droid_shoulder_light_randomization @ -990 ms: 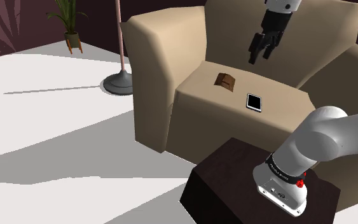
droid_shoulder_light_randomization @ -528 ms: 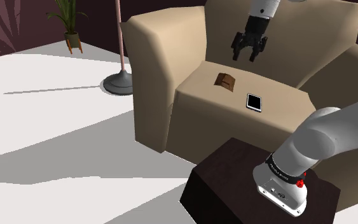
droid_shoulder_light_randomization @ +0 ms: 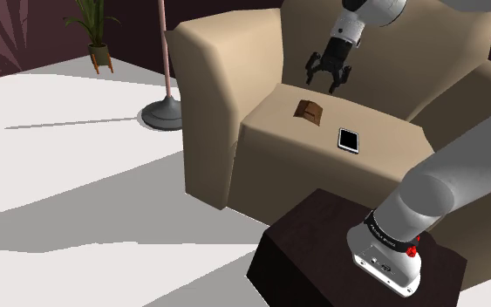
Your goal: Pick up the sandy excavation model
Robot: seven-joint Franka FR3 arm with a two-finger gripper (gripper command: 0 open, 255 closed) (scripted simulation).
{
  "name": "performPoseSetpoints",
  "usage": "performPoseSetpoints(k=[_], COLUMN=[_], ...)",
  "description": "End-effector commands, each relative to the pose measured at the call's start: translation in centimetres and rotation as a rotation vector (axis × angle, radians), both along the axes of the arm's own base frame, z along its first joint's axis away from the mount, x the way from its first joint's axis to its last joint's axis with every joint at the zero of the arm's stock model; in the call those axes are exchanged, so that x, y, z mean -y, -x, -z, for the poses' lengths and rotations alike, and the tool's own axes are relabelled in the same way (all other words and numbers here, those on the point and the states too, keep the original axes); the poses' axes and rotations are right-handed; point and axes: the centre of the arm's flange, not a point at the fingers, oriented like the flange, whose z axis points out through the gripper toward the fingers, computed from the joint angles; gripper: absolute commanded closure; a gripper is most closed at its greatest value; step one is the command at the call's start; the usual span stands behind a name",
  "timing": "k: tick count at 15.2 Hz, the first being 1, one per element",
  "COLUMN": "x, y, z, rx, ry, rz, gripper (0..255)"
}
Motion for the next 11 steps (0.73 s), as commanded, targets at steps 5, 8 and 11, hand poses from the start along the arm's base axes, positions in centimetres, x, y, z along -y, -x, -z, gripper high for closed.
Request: performPoseSetpoints(k=[5,8,11], x=[7.3,9.4,9.4], y=[-2.4,-2.7,-2.7], z=[6.2,8.8,10.4], rx=[-0.044,-0.057,-0.057], ry=[-0.152,-0.198,-0.198], rz=[0.279,0.363,0.363], gripper=[0,0,0])
